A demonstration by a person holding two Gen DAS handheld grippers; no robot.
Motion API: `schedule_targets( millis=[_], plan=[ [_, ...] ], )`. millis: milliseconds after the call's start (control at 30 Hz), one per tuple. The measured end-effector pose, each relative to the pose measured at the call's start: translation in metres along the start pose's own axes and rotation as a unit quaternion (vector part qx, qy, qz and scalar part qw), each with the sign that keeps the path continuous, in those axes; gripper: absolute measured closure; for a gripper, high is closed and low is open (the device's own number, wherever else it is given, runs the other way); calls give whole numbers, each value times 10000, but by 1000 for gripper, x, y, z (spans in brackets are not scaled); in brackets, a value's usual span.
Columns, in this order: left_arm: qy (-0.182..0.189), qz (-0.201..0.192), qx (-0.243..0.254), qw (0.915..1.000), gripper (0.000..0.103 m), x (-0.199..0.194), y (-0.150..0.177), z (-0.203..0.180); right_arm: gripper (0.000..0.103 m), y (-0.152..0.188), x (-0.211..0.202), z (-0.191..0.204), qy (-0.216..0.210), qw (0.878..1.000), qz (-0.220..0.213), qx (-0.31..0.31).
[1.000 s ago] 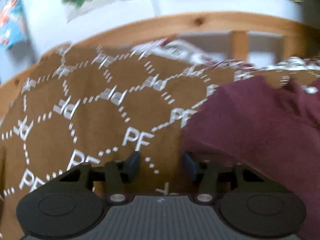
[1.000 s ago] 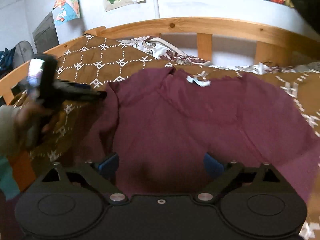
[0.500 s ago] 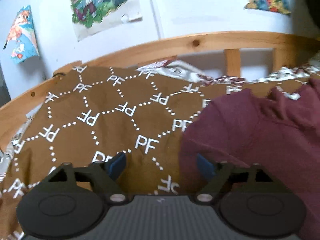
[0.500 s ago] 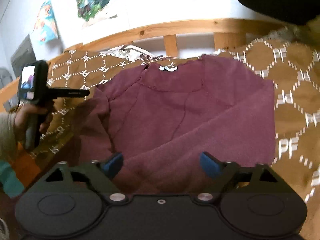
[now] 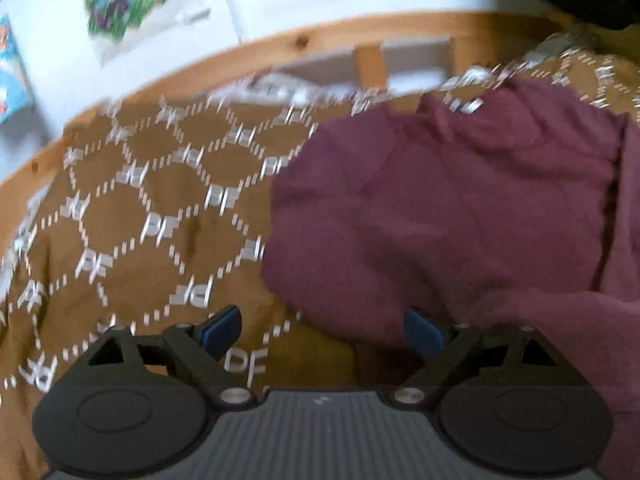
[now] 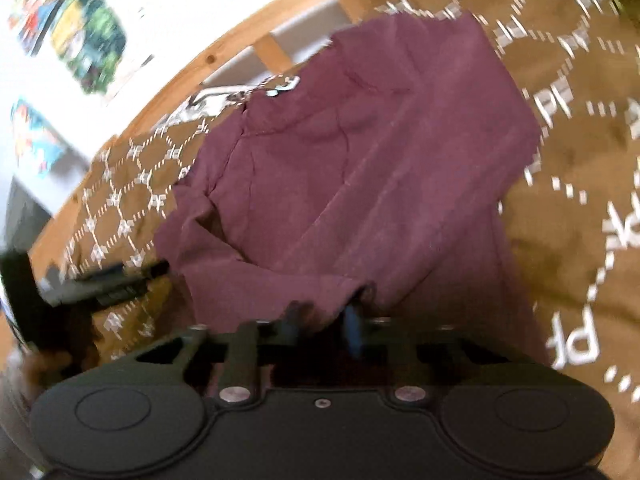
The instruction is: Fold small clothes
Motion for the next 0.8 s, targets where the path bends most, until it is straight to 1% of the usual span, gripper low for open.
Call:
schedule_targets(
  millis=[33, 67, 133, 200, 267, 300, 367, 400, 500, 567, 600, 633, 700, 733, 767, 800],
  plan=[
    [-23, 86, -72, 9999, 12, 3, 3, 2, 101, -2, -5, 3, -123, 9998, -57, 143],
    [-52, 172, -163, 9997, 12, 6, 5, 5, 101, -6, -11, 6, -191, 9996, -173, 127],
    [-77, 314, -296, 9990, 12, 9, 11, 11, 102, -12, -30, 20, -154, 9980, -532, -308],
    [-67, 404, -365, 9985, 12, 9, 16, 15, 102, -14, -52, 39, -121, 9913, -908, -940],
    [-110, 438, -330, 9984, 12, 9, 20, 18, 102, -8, -71, 57, -306, 9832, -1148, -1384],
    [-101, 416, -308, 9986, 12, 8, 21, 19, 102, -2, -75, 62, -332, 9808, -1164, -1530],
    [-62, 325, -345, 9989, 13, 4, 20, 21, 102, 8, -71, 60, -191, 9805, -1028, -1667],
    [10, 248, -426, 9988, 13, 0, 18, 22, 102, 11, -66, 55, -95, 9825, -932, -1609],
    [146, 102, -622, 9979, 13, -10, 12, 24, 101, 16, -50, 28, 207, 9910, -707, -1114],
    [207, 8, -596, 9980, 12, -14, 3, 19, 94, 17, -44, 14, 293, 9946, -566, -822],
    [243, -72, -531, 9983, 12, -16, -1, 16, 87, 17, -43, 8, 322, 9953, -539, -740],
    [250, -125, -457, 9986, 11, -17, -3, 12, 81, 18, -44, 4, 363, 9953, -540, -720],
    [145, -164, -243, 9995, 10, -15, -6, 2, 68, 18, -46, 2, 442, 9943, -542, -801],
    [55, -94, -120, 9999, 10, -11, -4, -4, 53, 18, -47, 2, 482, 9937, -525, -859],
    [-37, 19, 10, 10000, 10, -5, -2, -8, 40, 20, -46, 1, 540, 9930, -476, -932],
    [-141, 141, 146, 9997, 10, 1, 2, -12, 37, 23, -45, 0, 613, 9922, -415, -1000]
  ],
)
Point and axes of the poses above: each gripper's, at about its wrist camera, not at the fingertips, and x roughly the way its jaws point, z to its left, y to its underside, the point moved 10 cm from there along x, roughly the way its jaws point, and after that the axes turned 1 degree about -x, right-handed, at the moved point
